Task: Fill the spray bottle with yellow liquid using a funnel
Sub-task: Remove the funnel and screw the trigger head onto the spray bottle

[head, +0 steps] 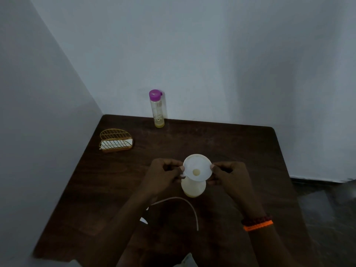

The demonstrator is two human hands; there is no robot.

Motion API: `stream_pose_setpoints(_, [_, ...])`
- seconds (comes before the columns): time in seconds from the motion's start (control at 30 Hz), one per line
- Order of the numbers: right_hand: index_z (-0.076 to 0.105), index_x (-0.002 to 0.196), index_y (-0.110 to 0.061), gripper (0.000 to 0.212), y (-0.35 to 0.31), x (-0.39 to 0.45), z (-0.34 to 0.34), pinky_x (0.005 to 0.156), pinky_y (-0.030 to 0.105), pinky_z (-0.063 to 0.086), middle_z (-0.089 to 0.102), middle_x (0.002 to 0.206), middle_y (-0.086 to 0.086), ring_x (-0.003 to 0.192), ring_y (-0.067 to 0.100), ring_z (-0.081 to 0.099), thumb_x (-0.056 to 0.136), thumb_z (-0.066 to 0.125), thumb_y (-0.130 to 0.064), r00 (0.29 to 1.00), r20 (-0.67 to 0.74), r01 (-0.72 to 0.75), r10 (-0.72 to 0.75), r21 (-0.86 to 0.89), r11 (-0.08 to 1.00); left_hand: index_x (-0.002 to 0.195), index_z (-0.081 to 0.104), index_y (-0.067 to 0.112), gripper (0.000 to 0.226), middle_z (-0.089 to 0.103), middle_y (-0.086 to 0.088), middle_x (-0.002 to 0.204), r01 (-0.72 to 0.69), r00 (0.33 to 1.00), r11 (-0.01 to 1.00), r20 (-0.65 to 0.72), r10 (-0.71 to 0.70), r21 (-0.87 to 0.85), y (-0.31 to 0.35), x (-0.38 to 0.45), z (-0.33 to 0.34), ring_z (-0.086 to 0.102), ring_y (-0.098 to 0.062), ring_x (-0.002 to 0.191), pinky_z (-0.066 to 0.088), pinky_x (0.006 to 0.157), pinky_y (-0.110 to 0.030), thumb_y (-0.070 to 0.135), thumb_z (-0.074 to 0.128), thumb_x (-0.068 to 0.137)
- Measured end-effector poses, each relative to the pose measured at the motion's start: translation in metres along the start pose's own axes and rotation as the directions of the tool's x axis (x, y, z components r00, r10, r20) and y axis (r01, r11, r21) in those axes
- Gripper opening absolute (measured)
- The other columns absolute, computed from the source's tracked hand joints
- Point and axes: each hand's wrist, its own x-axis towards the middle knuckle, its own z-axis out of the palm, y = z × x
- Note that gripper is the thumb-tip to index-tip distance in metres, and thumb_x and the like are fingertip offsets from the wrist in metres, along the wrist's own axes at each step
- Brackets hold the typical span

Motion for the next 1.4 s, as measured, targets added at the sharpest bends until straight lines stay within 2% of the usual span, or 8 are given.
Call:
stream_pose_setpoints(0.37, [0.076,0.099,-0.011,0.012,-0.017,-0.006,-0.004,0.065,0.032,0.063,0.077,0.076,0.006,0.064,0.022,0.074,0.093,0.066,-0.012,0.998,0.038,0.047,-0.047,0.011,0.999,0.103,0.076,0.012,0.014,0.077,-0.005,0.087,-0.046,0.999,0.999,0.011,0.046,0.027,0.010,0.000,-0.013,0.073,-0.014,0.072,0.056,0.063,-0.019,0.010,0.068,0.090])
stream_pose_setpoints(0.5, [0.076,0.102,-0.013,0.014,-0.028,0.004,-0.004,0.060,0.025,0.060,0.077,0.080,0.003,0.067,0.016,0.074,0.091,0.068,-0.011,0.992,0.043,0.122,-0.121,-0.010,0.992,0.104,0.075,0.016,0.016,0.077,0.001,0.088,-0.140,0.990,0.980,0.025,0.138,0.140,0.020,0.011,-0.025,0.074,-0.013,0.076,0.058,0.067,-0.021,0.013,0.069,0.090])
stream_pose_setpoints(0.6, [0.075,0.104,-0.018,0.016,-0.039,0.024,0.000,0.064,0.024,0.059,0.076,0.088,-0.003,0.072,0.009,0.073,0.089,0.070,-0.015,0.981,0.042,0.191,-0.189,-0.079,0.978,0.104,0.075,0.018,0.017,0.077,0.004,0.091,-0.224,0.974,0.947,0.020,0.225,0.230,0.028,0.032,-0.035,0.073,-0.009,0.081,0.060,0.073,-0.025,0.015,0.071,0.088])
stream_pose_setpoints(0.73, [0.075,0.108,-0.019,0.019,-0.050,0.063,0.005,0.068,0.026,0.061,0.075,0.095,-0.006,0.076,0.008,0.073,0.089,0.071,-0.016,0.967,0.072,0.251,-0.243,-0.122,0.960,0.100,0.075,0.024,0.017,0.075,0.012,0.093,-0.236,0.966,0.905,-0.011,0.257,0.353,0.035,0.074,-0.044,0.069,0.006,0.086,0.053,0.073,-0.012,0.016,0.074,0.085])
stream_pose_setpoints(0.87, [0.074,0.112,-0.014,0.023,-0.052,0.113,0.016,0.063,0.016,0.057,0.074,0.103,-0.004,0.082,0.005,0.072,0.089,0.071,-0.015,0.955,0.121,0.290,-0.272,-0.174,0.941,0.099,0.074,0.021,0.016,0.070,0.014,0.090,-0.240,0.958,0.859,-0.030,0.284,0.453,0.034,0.122,-0.048,0.064,0.010,0.081,0.045,0.065,0.002,0.013,0.074,0.084])
stream_pose_setpoints(1.03, [0.077,0.106,-0.015,0.020,-0.031,0.180,0.037,0.071,0.034,0.064,0.076,0.100,-0.001,0.085,0.011,0.073,0.086,0.075,-0.016,0.964,0.110,0.260,-0.241,-0.220,0.940,0.100,0.073,0.013,0.016,0.063,0.011,0.088,-0.213,0.955,0.808,-0.059,0.291,0.549,0.013,0.178,-0.048,0.055,0.011,0.075,0.042,0.063,0.004,0.010,0.072,0.085])
stream_pose_setpoints(1.2, [0.079,0.101,-0.016,0.018,-0.014,0.226,0.062,0.073,0.031,0.063,0.077,0.097,0.001,0.080,0.010,0.073,0.083,0.077,-0.014,0.978,0.080,0.207,-0.193,-0.236,0.950,0.095,0.073,0.006,0.012,0.066,0.002,0.085,-0.187,0.944,0.798,-0.118,0.307,0.573,-0.009,0.219,-0.048,0.056,0.003,0.068,0.047,0.065,-0.001,0.005,0.072,0.083])
stream_pose_setpoints(1.4, [0.080,0.097,-0.019,0.017,0.005,0.269,0.084,0.080,0.041,0.062,0.077,0.099,-0.001,0.089,0.013,0.072,0.081,0.077,-0.018,0.987,0.064,0.157,-0.145,-0.254,0.954,0.102,0.073,0.005,0.016,0.072,-0.012,0.102,-0.101,0.950,0.797,-0.179,0.254,0.596,-0.028,0.253,-0.047,0.065,-0.016,0.087,0.045,0.071,-0.015,0.006,0.069,0.086])
